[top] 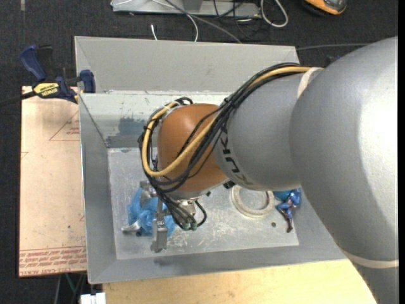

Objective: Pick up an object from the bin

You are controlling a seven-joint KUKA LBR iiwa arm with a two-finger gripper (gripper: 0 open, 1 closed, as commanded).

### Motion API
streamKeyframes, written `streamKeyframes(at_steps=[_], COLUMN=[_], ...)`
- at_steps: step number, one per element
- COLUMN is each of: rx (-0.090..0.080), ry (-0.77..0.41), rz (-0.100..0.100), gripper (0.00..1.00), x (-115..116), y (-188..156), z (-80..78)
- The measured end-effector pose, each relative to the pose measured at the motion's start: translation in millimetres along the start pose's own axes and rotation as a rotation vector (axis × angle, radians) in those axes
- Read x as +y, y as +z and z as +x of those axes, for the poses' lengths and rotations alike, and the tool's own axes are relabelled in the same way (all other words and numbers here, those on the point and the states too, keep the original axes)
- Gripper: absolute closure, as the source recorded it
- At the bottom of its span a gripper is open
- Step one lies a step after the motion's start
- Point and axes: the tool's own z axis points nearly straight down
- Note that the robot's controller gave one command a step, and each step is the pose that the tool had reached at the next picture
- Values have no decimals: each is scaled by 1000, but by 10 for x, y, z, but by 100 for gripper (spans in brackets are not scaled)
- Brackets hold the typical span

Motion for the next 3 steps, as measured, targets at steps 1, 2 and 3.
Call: streamKeyframes(at_steps=[1,2,3], rx=[-17,-17,-15], ry=[61,62,10], rz=[-4,-4,-2], gripper=[100,100,100], x=[51,51,38], y=[-8,-8,-37], z=[-88,-88,-92])
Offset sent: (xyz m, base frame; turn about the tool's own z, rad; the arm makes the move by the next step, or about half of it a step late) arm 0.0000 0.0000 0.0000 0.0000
